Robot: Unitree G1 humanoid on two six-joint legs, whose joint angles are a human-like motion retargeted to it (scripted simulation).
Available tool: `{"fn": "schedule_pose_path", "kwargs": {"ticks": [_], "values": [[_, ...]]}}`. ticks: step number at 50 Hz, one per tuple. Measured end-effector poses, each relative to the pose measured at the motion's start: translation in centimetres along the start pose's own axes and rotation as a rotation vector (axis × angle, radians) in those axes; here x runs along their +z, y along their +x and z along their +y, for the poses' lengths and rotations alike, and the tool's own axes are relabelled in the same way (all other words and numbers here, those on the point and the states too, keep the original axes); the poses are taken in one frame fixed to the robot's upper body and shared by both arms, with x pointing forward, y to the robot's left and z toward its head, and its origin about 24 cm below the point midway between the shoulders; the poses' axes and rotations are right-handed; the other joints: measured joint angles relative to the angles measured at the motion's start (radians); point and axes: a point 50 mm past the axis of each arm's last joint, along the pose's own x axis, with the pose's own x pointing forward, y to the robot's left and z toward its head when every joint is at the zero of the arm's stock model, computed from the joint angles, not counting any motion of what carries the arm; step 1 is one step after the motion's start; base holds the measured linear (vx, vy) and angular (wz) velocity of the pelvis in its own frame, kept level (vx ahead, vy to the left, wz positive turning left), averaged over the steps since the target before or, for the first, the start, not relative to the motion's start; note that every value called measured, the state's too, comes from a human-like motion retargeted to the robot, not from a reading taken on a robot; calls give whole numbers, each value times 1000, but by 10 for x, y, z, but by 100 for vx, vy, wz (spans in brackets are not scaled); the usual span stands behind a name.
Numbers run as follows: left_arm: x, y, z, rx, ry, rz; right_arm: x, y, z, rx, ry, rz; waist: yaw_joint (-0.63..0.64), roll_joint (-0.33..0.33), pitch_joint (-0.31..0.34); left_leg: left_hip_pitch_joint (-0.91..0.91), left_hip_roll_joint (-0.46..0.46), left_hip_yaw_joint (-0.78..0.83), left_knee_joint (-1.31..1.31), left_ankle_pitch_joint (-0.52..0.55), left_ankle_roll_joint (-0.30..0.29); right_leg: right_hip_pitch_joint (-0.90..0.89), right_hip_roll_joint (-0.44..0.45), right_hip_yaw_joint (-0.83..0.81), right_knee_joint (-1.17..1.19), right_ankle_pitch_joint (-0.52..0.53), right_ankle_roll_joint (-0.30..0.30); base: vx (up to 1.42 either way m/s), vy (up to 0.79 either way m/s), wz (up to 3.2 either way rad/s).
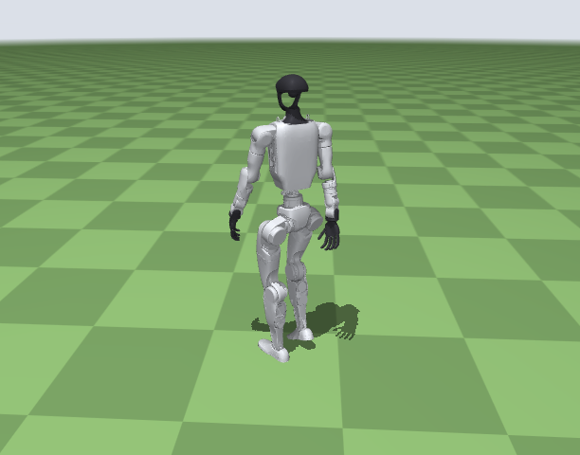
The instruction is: Walk run
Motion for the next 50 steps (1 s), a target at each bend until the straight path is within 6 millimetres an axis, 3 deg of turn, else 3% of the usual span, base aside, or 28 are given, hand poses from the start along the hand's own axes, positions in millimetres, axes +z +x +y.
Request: {"fn": "schedule_pose_path", "kwargs": {"ticks": [3, 6, 8, 11, 12, 13, 15, 17, 18, 19, 20, 22, 25, 27, 29, 31, 35, 37, 38, 40, 42, 44, 45, 47, 48, 50], "values": [[66, -1, 33, 68, 56, -232, -35, -3, 21, 90, -28, 95, -66, -7, 1, 92, -34, -27, -27, -48, -8, -48, -142, -95, -257, 6, -37, 99, -41, 63], [112, -13, 63, 129, 106, -385, -57, -6, 33, 145, -20, 204, -104, -8, 4, 170, -34, -25, -27, -99, -44, -117, -172, -76, -493, -42, -74, 85, -46, -3], [125, -19, 77, 170, 120, -433, -66, -8, 37, 163, 17, 251, -64, 2, -14, 203, -15, 38, -22, -116, -89, -149, -131, -65, -641, -61, -84, 92, -58, -124], [118, -18, 77, 216, 81, -421, -70, -10, 41, 187, 124, 265, -71, 25, -39, 236, 14, 42, 37, -24, -176, -144, -123, -177, -589, -67, -198, 105, -64, -34], [111, -16, 74, 223, 51, -401, -68, -9, 40, 186, 163, 257, -82, 25, -49, 240, 17, 28, 68, 51, -218, -139, -131, -210, -544, -52, -222, 112, -70, 33], [100, -12, 67, 217, 18, -372, -65, -8, 40, 178, 205, 241, -106, 22, -58, 244, 15, -10, 112, 154, -266, -125, -165, -279, -515, 8, -197, 112, -71, 48], [71, -5, 46, 174, -48, -290, -54, -6, 34, 143, 277, 181, -127, 9, -79, 222, -11, -35, 240, 426, -347, -114, -148, -74, -452, 9, -230, 112, -72, 22], [39, -1, 23, 103, -87, -195, -34, -3, 18, 93, 334, 100, -139, -3, -73, 135, -34, -25, 480, 572, -347, -110, -160, 23, -380, -42, -245, 104, -63, -63], [13, -1, 8, 54, -104, -116, -17, -2, 6, 61, 370, 48, -124, 14, -47, 62, -2, -29, 721, 602, -347, -65, -131, -43, -344, -77, -261, 89, -55, -149], [-11, -3, -5, -1, -114, -42, 1, -1, -7, 25, 398, -3, -125, 5, -41, 18, -26, -62, 828, 611, -347, -25, -122, -63, -344, -95, -272, 84, -60, -164], [-33, -7, -17, -58, -121, 29, 19, -2, -20, -12, 421, -55, -134, -16, -44, -11, -78, -109, 867, 611, -347, 13, -123, -61, -361, -103, -280, 87, -92, -138], [-84, -24, -36, -161, -94, 176, 62, -5, -41, -77, 449, -204, -139, -62, -76, -95, -90, -97, 867, 530, -302, 69, -77, -9, -430, -100, -314, 82, -100, -142], [-153, -59, -72, -202, -37, 427, 127, -24, -78, -191, 410, -465, -86, -91, -77, -242, -69, -33, 862, 384, -178, 147, -16, 135, -474, -95, -316, 76, -53, -253], [-188, -85, -95, -223, 1, 565, 168, -45, -99, -272, 340, -616, -34, -117, -68, -324, -32, 34, 766, 278, -88, 190, 18, 228, -486, -95, -333, 93, -47, -302], [-212, -110, -119, -294, 18, 663, 204, -70, -117, -362, 264, -749, 21, -134, -53, -371, 5, 118, 586, 247, -24, 225, 51, 334, -483, -100, -337, 90, -28, -301], [-227, -131, -142, -401, 17, 724, 232, -95, -131, -454, 206, -859, 102, -131, -30, -381, 18, 158, 362, 257, -2, 277, 86, 410, -485, -106, -337, 105, -17, -319], [-241, -159, -169, -601, 35, 768, 257, -134, -157, -611, 148, -992, 206, -107, 14, -412, -28, 83, 17, 148, 9, 403, 141, 507, -485, -114, -337, 97, -7, -201], [-247, -167, -169, -636, 65, 798, 253, -135, -163, -645, 140, -990, 210, -114, 29, -419, -74, -3, -78, 79, -111, 478, 146, 471, -484, -91, -337, 130, -22, -37], [-251, -169, -165, -638, 84, 815, 247, -132, -164, -651, 145, -970, 197, -112, 33, -417, -64, 28, -86, 52, -179, 509, 160, 427, -482, -64, -337, 116, -27, 32], [-255, -168, -150, -621, 124, 850, 228, -117, -164, -642, 176, -895, 187, -105, 17, -417, -69, 18, -34, 84, -148, 537, 188, 350, -462, 33, -312, 116, -24, 23], [-257, -165, -136, -574, 119, 887, 200, -91, -154, -584, 202, -770, 237, -109, -13, -409, -36, 56, 38, 121, -161, 545, 192, 325, -391, 214, -204, 143, -15, -102], [-253, -156, -124, -506, 57, 890, 171, -63, -135, -485, 207, -614, 252, -141, -24, -390, -57, 15, 108, 157, -155, 500, 180, 289, -198, 364, -29, 121, -16, -74], [-249, -150, -117, -470, 10, 873, 157, -50, -123, -428, 201, -530, 225, -172, -20, -387, -117, -81, 160, 132, -134, 444, 165, 254, -35, 392, 55, 111, -22, 4], [-229, -124, -93, -399, -86, 810, 132, -32, -100, -324, 188, -359, 205, -202, -1, -366, -138, -63, 233, 65, -127, 334, 99, 156, 235, 392, 177, 108, -28, -38], [-218, -111, -80, -362, -125, 785, 117, -25, -88, -270, 183, -277, 223, -180, -4, -329, -59, 44, 232, 45, -120, 301, 101, 128, 266, 392, 165, 95, -22, -92], [-188, -84, -53, -261, -180, 711, 87, -14, -63, -152, 155, -145, 224, -89, -17, -239, 62, 92, 174, 28, -116, 227, 157, 24, 229, 335, 29, 83, -15, -54]]}}
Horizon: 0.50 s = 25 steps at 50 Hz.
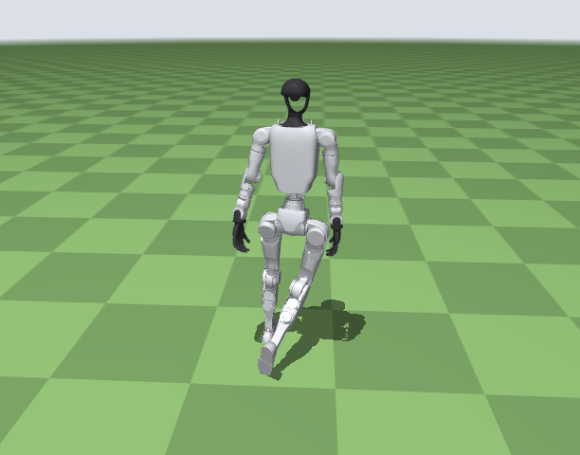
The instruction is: Walk run
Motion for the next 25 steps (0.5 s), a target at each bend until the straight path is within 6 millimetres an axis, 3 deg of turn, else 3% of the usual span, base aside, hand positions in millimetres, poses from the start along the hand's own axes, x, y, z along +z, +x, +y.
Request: {"fn": "schedule_pose_path", "kwargs": {"ticks": [2, 5, 7, 10, 12, 15, 17, 18, 20, 22, 25], "values": [[50, -10, 14, 90, -30, -148, -33, 0, 17, 97, -41, 93, -44, 32, 11, 73, -14, -47, -43, -4, 3, -85, -17, -50, 4, -104, -49, 100, -19, 65], [126, -38, 35, 197, -20, -432, -72, -4, 38, 184, -112, 178, -162, 82, 26, 161, -2, -112, -116, 7, -14, -212, -58, -56, -71, -254, -6, 78, -19, 116], [167, -64, 49, 233, 12, -615, -95, -8, 47, 212, -172, 222, -212, 89, 22, 218, -15, -112, -154, -13, -9, -276, -121, -39, -199, -319, -16, 86, -27, 37], [215, -114, 73, 299, 88, -843, -128, -17, 60, 257, -237, 291, -271, 77, 23, 313, -49, -93, -193, -62, -4, -328, -268, -105, -441, -322, -84, 74, -25, -7], [235, -145, 89, 372, 135, -944, -144, -22, 66, 280, -242, 346, -298, 69, 27, 371, -59, -77, -202, -99, -12, -364, -331, -115, -600, -349, -122, 88, -42, -31], [248, -174, 105, 493, 158, -1011, -162, -30, 73, 302, -192, 433, -287, 92, 8, 426, -31, -15, -203, -135, -41, -407, -288, -30, -867, -358, -166, 82, -43, -91], [247, -175, 108, 548, 130, -1011, -170, -34, 77, 315, -116, 473, -289, 105, -7, 454, -23, 6, -178, -112, -59, -407, -291, -104, -879, -382, -174, 107, -62, -62], [244, -172, 108, 563, 103, -1006, -172, -35, 78, 321, -76, 484, -299, 115, -13, 464, -16, 5, -162, -78, -73, -406, -298, -154, -819, -392, -213, 100, -59, -10], [236, -157, 103, 558, 54, -987, -169, -34, 79, 321, 8, 485, -334, 130, -33, 474, -2, -24, -118, 41, -126, -398, -344, -287, -731, -396, -219, 93, -53, 32], [221, -133, 90, 494, 50, -952, -161, -30, 78, 297, 75, 442, -359, 138, -48, 479, 7, -70, -45, 263, -182, -370, -320, -206, -697, -352, -233, 103, -63, -4], [186, -90, 65, 334, 145, -844, -138, -21, 66, 241, 123, 331, -342, 104, -58, 417, -43, -99, 206, 578, -230, -345, -341, -130, -584, -396, -264, 108, -63, -92]]}}
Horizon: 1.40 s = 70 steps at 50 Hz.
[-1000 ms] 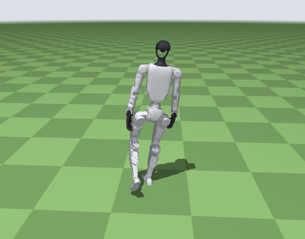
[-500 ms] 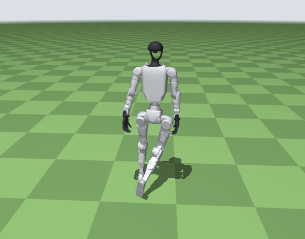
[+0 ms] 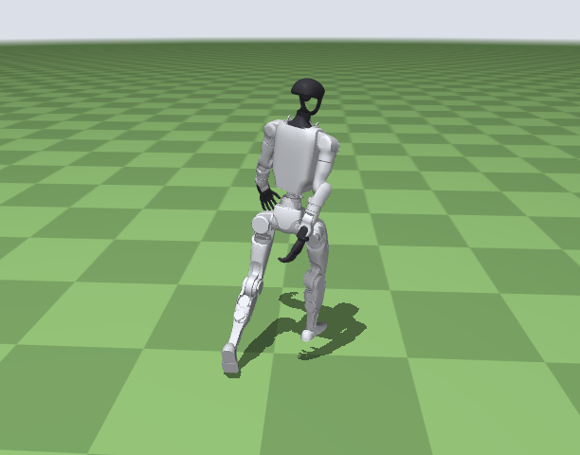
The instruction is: Walk run
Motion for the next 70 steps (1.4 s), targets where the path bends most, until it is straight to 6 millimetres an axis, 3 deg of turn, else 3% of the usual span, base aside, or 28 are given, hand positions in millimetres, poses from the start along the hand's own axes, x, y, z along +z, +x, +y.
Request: {"fn": "schedule_pose_path", "kwargs": {"ticks": [3, 10, 12, 15, 18, 20, 23, 25, 27, 29, 30, 32, 33, 35, 39, 42, 45, 48, 50, 52, 53, 55, 57, 61, 62, 65, 66, 70], "values": [[-56, -19, -32, -248, 81, 215, 42, -8, -22, -68, -29, -73, 25, 14, 46, -150, 25, -25, 438, 5, 1, 80, 98, 36, 66, -103, -45, 96, -57, -138], [-171, -101, -115, -545, 259, 719, 189, -65, -62, -324, -174, -518, 51, -72, 47, -442, -82, -33, 416, -332, 221, 291, 170, 189, -96, -110, -50, 85, -47, -117], [-186, -123, -136, -633, 254, 756, 225, -92, -68, -403, -218, -679, 126, -97, 59, -498, -15, 105, 259, -399, 295, 351, 200, 236, -136, -102, -55, 88, -35, -236], [-201, -153, -165, -766, 210, 795, 267, -134, -73, -507, -275, -897, 239, -118, 84, -543, -4, 212, -37, -415, 332, 440, 241, 277, -177, -109, -69, 86, -28, -224], [-209, -177, -186, -854, 160, 844, 293, -171, -77, -595, -320, -1059, 302, -115, 102, -583, -61, 221, -280, -500, 351, 532, 275, 311, -198, -149, -75, 103, -18, -111], [-211, -186, -193, -889, 139, 881, 300, -187, -83, -643, -332, -1120, 291, -108, 103, -609, -106, 215, -399, -570, 314, 580, 291, 280, -200, -170, -70, 121, -13, 43], [-213, -187, -190, -905, 123, 921, 292, -179, -90, -666, -303, -1084, 276, -102, 93, -584, -120, 328, -434, -624, 296, 632, 332, 226, -170, -116, -20, 116, -16, 52], [-213, -183, -184, -872, 101, 935, 277, -155, -88, -633, -273, -982, 312, -124, 62, -563, -104, 370, -373, -659, 381, 643, 328, 230, -125, 9, 72, 110, -22, -68], [-214, -180, -177, -791, 65, 930, 249, -119, -81, -548, -265, -812, 358, -154, 30, -554, -100, 381, -346, -546, 443, 649, 304, 220, -46, 216, 239, 148, -17, -91], [-212, -170, -163, -697, 24, 904, 214, -85, -69, -440, -294, -627, 355, -176, 0, -583, -123, 224, -268, -531, 497, 596, 289, 140, 115, 396, 396, 132, -36, -28], [-209, -160, -152, -649, 6, 884, 197, -71, -62, -386, -317, -541, 350, -180, -5, -628, -102, 123, -192, -553, 475, 533, 305, 86, 251, 453, 422, 121, -66, 10], [-189, -127, -127, -567, 1, 826, 164, -52, -57, -321, -338, -401, 338, -167, 9, -596, -61, 138, -110, -630, 439, 437, 329, 65, 481, 453, 422, 109, -43, 62], [-178, -111, -116, -514, 12, 793, 144, -43, -53, -286, -329, -340, 341, -124, -2, -536, -6, 196, -131, -643, 445, 413, 405, 139, 462, 453, 422, 111, 20, 131], [-146, -76, -110, -396, 20, 667, 102, -28, -50, -237, -306, -222, 321, -60, 6, -405, -40, 154, -203, -663, 471, 344, 437, 234, 524, 312, 420, 118, 56, 180], [-55, -15, -89, -203, -19, 235, 35, -8, -28, -163, -251, -79, 252, 7, 17, -255, -84, 30, -306, -652, 473, 221, 236, 184, 469, 133, 264, 107, 13, 193], [21, 8, -67, -147, 5, -80, -3, -2, -13, -116, -200, -28, 164, 42, 29, -164, -121, -83, -352, -657, 485, 156, 107, 138, 259, 76, 183, 88, -8, 218], [88, 14, -45, -117, 112, -313, -28, 0, 0, -55, -155, 27, 82, 46, 57, -80, -165, -202, -366, -668, 501, 112, 70, 210, 12, 42, 127, 87, -23, 204], [126, 12, -22, -70, 250, -417, -39, 2, 11, 7, -142, 82, 38, 37, 80, 7, -173, -280, -362, -702, 486, 66, 82, 384, -193, -5, 187, 95, -42, 118], [134, 11, -8, -28, 321, -420, -40, 2, 13, 35, -142, 106, 48, 21, 95, 63, -181, -281, -347, -722, 470, 49, 97, 456, -303, -75, 382, 85, -42, 2], [124, 13, -3, 1, 353, -367, -37, 1, 11, 40, -140, 110, 59, 7, 97, 111, -182, -263, -326, -707, 434, 35, 86, 290, -275, -98, 405, 111, -51, -20], [116, 14, -4, 9, 358, -331, -32, 1, 7, 29, -138, 102, 61, -1, 84, 116, -196, -253, -320, -673, 415, 33, 107, 352, -251, -69, 353, 104, -34, 18], [93, 17, -13, -12, 359, -241, -21, 0, -1, -11, -114, 78, 34, -12, 56, 123, -215, -259, -272, -567, 350, 37, 96, 307, -178, -10, 339, 100, -28, 118], [58, 17, -31, -76, 350, -123, -9, -1, -6, -56, -78, 31, -58, 18, 55, 91, -180, -272, -109, -381, 252, 59, 77, 322, -113, 34, 337, 106, -39, 226], [-23, 0, -73, -232, 308, 176, 33, -8, -27, -84, -7, -91, -87, 45, 56, -114, -76, -103, 327, -94, 26, 132, 78, 303, -38, -15, 210, 96, -39, 140], [-40, -8, -79, -263, 288, 248, 50, -13, -34, -91, 0, -121, -84, 28, 52, -160, -78, -59, 400, -81, 21, 158, 57, 269, -41, -25, 193, 77, -27, 76], [-91, -36, -101, -392, 243, 437, 102, -32, -57, -151, -3, -236, -48, 9, 53, -311, -60, 63, 544, -319, 249, 225, 57, 232, -65, -24, 159, 65, -20, 56], [-107, -47, -107, -418, 232, 487, 119, -40, -66, -189, -20, -296, -11, -4, 57, -361, -66, 105, 554, -384, 286, 250, 51, 238, -81, -16, 160, 76, -21, 2], [-160, -91, -115, -451, 169, 668, 183, -85, -105, -359, -124, -547, 130, -48, 74, -550, -75, 228, 469, -573, 336, 338, 34, 193, -144, 17, 162, 74, -16, -15]]}}
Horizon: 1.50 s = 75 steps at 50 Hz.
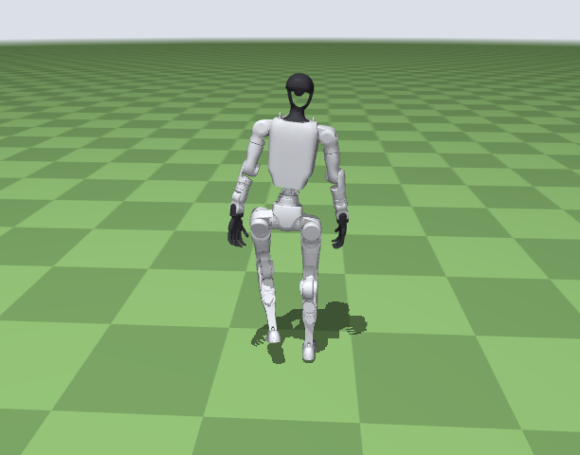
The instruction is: Walk run
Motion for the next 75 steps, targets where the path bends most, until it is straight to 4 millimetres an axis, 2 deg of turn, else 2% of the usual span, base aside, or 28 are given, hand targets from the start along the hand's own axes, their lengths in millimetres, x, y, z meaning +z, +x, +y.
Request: {"fn": "schedule_pose_path", "kwargs": {"ticks": [5, 8, 12, 15, 17, 20, 22, 23, 27, 29, 34, 38, 39, 40, 42, 43, 45, 47, 48, 50, 52, 57, 63, 65, 67, 70, 73, 75], "values": [[-65, -8, -18, -38, -202, 195, 65, -17, -70, -250, -111, -245, 83, 43, 26, -89, 53, 91, -416, -49, 100, 116, 85, -131, -55, -58, -13, 70, -12, 78], [-98, -15, -31, -39, -382, 292, 81, -27, -94, -348, -141, -307, 100, 40, 24, -69, 37, 188, -650, -88, 119, 190, 119, -160, -60, -106, -4, 72, -9, 98], [-120, -21, -45, 18, -600, 348, 72, -29, -100, -366, -115, -282, 92, 26, -19, 40, -1, 365, -823, -75, 180, 253, 147, -213, -17, -95, 62, 98, -10, 121], [-113, -16, -56, 109, -770, 306, 49, -20, -82, -313, -74, -228, 164, -21, -50, 107, 20, 411, -813, -6, 187, 293, 133, -217, 58, 65, 171, 96, -33, -9], [-95, -10, -57, 112, -882, 227, 29, -14, -65, -275, -47, -183, 179, -16, -66, 95, 18, 256, -790, -35, 187, 272, 146, -258, 168, 257, 245, 92, -21, 61], [-49, 1, -50, 45, -1014, 62, -1, -7, -35, -203, -27, -94, 149, 39, -42, 119, 44, 149, -711, -81, 187, 133, 264, -89, 490, 436, 259, 102, 21, 184], [-9, 5, -36, 0, -979, -75, -26, -6, -16, -139, -7, 0, 142, 114, -34, 164, 76, 95, -715, -94, 187, 59, 340, -27, 597, 389, 242, 75, 33, 238], [12, 5, -27, -21, -917, -151, -41, -7, -8, -101, 0, 49, 143, 139, -29, 188, 77, 67, -724, -93, 187, 22, 332, -30, 653, 323, 195, 61, 28, 249], [100, -6, 10, -27, -461, -447, -92, -16, 31, 52, 0, 191, 81, 207, -11, 255, 27, -145, -753, -66, 187, -98, 206, -98, 684, 119, -11, 60, 18, 331], [144, -22, 31, 59, -214, -579, -113, -22, 51, 109, -8, 245, 34, 225, -12, 279, -11, -295, -770, -48, 187, -146, 121, -139, 612, 51, -70, 63, -3, 391], [230, -86, 87, 337, 199, -821, -149, -41, 96, 273, -52, 370, -36, 183, -22, 338, -138, -598, -759, -22, 187, -237, 87, 69, 249, 29, -24, 59, -26, 338], [257, -121, 109, 466, 308, -908, -158, -48, 111, 396, -156, 412, -26, 117, -2, 431, -224, -717, -725, -17, 187, -272, 53, 285, -6, -24, -8, 63, -31, 179], [257, -123, 112, 484, 298, -911, -159, -48, 108, 404, -191, 422, -21, 110, 8, 463, -231, -727, -719, -13, 187, -264, 61, 338, -56, -51, 36, 96, -36, 88], [255, -123, 114, 498, 281, -910, -161, -49, 105, 406, -228, 432, -17, 105, 18, 496, -236, -733, -714, -8, 187, -249, 69, 391, -103, -82, 102, 95, -30, 63], [243, -110, 112, 490, 205, -868, -165, -49, 91, 368, -284, 468, -13, 89, 20, 555, -253, -708, -701, 27, 184, -230, 62, 383, -103, -65, 165, 95, -20, 46], [234, -100, 108, 472, 154, -833, -165, -49, 81, 334, -304, 492, -13, 82, 13, 574, -261, -685, -692, 59, 176, -210, 79, 420, -75, -39, 169, 93, -16, 77], [211, -76, 96, 406, 49, -736, -167, -49, 64, 253, -319, 543, -62, 89, -12, 580, -254, -667, -619, 156, 106, -207, 54, 283, 8, -64, 179, 91, -22, 154], [188, -52, 74, 307, -34, -626, -162, -46, 52, 169, -274, 552, -84, 127, -27, 528, -224, -619, -483, 330, -55, -195, 92, 347, 74, -119, 151, 92, -29, 194], [175, -40, 61, 258, -70, -568, -159, -44, 48, 141, -234, 539, -95, 142, -34, 483, -185, -564, -397, 400, -169, -186, 84, 302, 96, -136, 135, 84, -21, 210], [148, -24, 42, 192, -151, -455, -147, -38, 41, 106, -158, 488, -115, 126, -55, 390, -111, -367, -251, 495, -337, -145, 36, 232, 113, -173, 119, 84, -20, 213], [123, -13, 26, 148, -198, -356, -126, -29, 36, 78, -87, 420, -111, 96, -69, 309, -40, -206, -138, 512, -320, -105, -2, 135, 101, -173, 98, 70, -29, 176], [59, 5, -15, 76, -223, -171, -59, -7, 12, -37, -82, 193, 15, 29, -55, 73, -51, -75, -40, 269, -107, 27, -4, 43, 25, -127, 78, 64, -22, 74], [-20, 5, -38, 16, -286, 81, 12, -5, -34, -236, -146, -66, 124, 0, -47, -90, -23, 58, -427, 99, 81, 166, 51, -117, -48, -135, 112, 67, -19, 111], [-43, 2, -43, 1, -340, 150, 29, -8, -47, -290, -149, -123, 151, -8, -46, -90, 10, 205, -610, 62, 105, 209, 84, -150, -63, -151, 112, 73, -20, 101], [-63, -2, -49, -8, -399, 204, 40, -11, -55, -313, -141, -160, 153, -10, -49, -73, -42, 254, -766, -22, 91, 258, 121, -216, -79, -156, 114, 85, -19, 135], [-87, -7, -63, 4, -486, 273, 44, -11, -55, -309, -130, -190, 143, -46, -75, -35, -112, 256, -862, 1, 187, 311, 143, -282, -73, -119, 140, 93, -27, 100], [-101, -11, -83, -1, -582, 324, 27, -7, -39, -258, -131, -152, 229, -105, -100, -24, -78, 286, -791, 29, 187, 334, 110, -235, 3, 78, 230, 117, -22, -60], [-96, -9, -90, -21, -654, 312, 10, -3, -21, -202, -137, -93, 229, -103, -122, -58, -85, 98, -727, -4, 187, 310, 129, -218, 89, 286, 260, 102, -25, 22]]}}
